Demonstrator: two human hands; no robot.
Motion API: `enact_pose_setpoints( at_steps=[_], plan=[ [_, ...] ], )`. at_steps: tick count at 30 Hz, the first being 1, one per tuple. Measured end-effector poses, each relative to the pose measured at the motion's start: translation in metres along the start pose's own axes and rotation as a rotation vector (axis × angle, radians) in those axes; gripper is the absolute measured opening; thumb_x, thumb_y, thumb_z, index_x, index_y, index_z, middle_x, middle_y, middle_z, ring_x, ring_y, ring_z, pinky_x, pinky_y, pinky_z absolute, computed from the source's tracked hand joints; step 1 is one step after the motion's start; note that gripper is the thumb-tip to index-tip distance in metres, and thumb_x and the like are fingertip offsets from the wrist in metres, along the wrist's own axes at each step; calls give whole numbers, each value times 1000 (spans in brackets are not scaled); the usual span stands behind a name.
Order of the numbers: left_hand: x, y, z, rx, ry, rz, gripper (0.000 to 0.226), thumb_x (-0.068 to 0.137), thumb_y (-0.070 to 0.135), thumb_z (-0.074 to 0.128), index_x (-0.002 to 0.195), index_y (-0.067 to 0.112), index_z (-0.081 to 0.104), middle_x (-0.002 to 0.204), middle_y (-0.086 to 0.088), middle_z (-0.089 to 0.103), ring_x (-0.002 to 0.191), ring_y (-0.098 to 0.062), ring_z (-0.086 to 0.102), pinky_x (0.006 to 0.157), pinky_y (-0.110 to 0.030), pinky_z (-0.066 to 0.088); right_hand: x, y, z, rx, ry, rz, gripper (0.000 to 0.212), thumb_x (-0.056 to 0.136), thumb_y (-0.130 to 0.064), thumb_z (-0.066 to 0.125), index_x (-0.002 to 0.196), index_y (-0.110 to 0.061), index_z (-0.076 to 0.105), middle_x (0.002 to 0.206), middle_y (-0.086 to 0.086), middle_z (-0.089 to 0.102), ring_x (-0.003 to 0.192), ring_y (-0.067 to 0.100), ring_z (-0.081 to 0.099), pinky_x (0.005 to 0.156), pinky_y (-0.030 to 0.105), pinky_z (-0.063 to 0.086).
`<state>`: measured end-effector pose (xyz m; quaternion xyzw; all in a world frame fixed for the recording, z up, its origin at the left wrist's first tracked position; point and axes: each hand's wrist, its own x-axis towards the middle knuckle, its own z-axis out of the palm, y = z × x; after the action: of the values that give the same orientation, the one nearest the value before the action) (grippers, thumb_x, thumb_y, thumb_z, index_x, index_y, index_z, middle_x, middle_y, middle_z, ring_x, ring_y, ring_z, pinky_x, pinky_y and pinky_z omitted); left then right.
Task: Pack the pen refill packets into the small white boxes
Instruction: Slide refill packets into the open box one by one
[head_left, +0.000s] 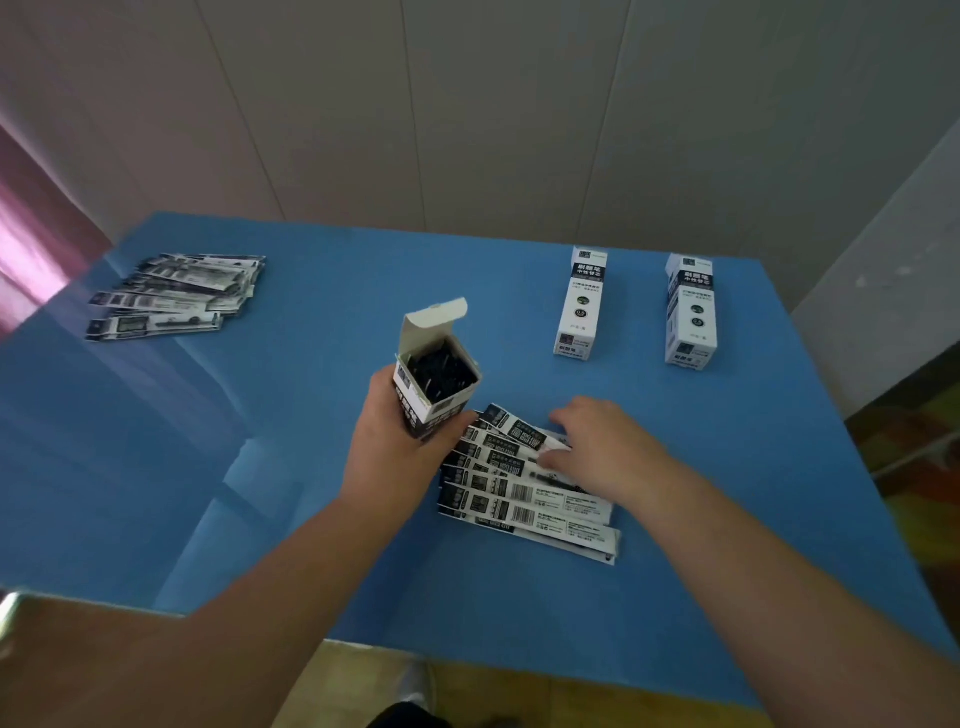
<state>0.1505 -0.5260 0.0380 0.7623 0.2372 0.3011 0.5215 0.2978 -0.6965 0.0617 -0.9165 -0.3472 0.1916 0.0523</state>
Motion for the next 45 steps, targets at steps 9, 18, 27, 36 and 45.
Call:
enact_pose_setpoints(
  at_steps=[9, 18, 27, 36, 45],
  plan=[
    [-2, 3, 1, 14, 18, 1, 54, 67, 52, 82, 104, 68, 46, 106, 31, 65, 97, 7, 67, 73, -5, 49, 6, -4, -2, 31, -55, -24, 25, 88, -41, 74, 100, -19, 70, 92, -1, 68, 86, 21, 64, 74, 35, 55],
    [-4, 5, 0, 17, 21, 6, 55, 67, 58, 81, 106, 68, 44, 109, 30, 64, 102, 4, 66, 74, -15, 54, 6, -2, -7, 25, -20, -49, 18, 90, -35, 71, 83, -23, 60, 77, -6, 59, 72, 14, 57, 53, 27, 35],
    [2, 5, -2, 20, 3, -3, 55, 68, 58, 80, 107, 71, 43, 110, 34, 63, 102, 8, 64, 74, -6, 51, 5, 5, -31, 105, -21, 6, 17, 88, -26, 61, 74, -18, 59, 71, 6, 62, 60, 19, 58, 50, 27, 39],
    [8, -2, -4, -9, -41, -11, 53, 64, 58, 80, 101, 73, 45, 111, 16, 66, 98, 4, 67, 78, -17, 54, -38, -1, -83, 912, 75, -45, 4, 88, -18, 76, 92, -18, 75, 86, -2, 79, 80, 18, 77, 72, 28, 57],
    [24, -7, -7, -2, -111, -20, 54, 64, 60, 79, 107, 68, 45, 108, 28, 65, 96, 0, 68, 75, -33, 59, -64, -59, -92, 1375, 483, -238, 13, 93, -12, 71, 84, -20, 76, 90, 3, 79, 87, 19, 77, 74, 29, 62]
  ],
)
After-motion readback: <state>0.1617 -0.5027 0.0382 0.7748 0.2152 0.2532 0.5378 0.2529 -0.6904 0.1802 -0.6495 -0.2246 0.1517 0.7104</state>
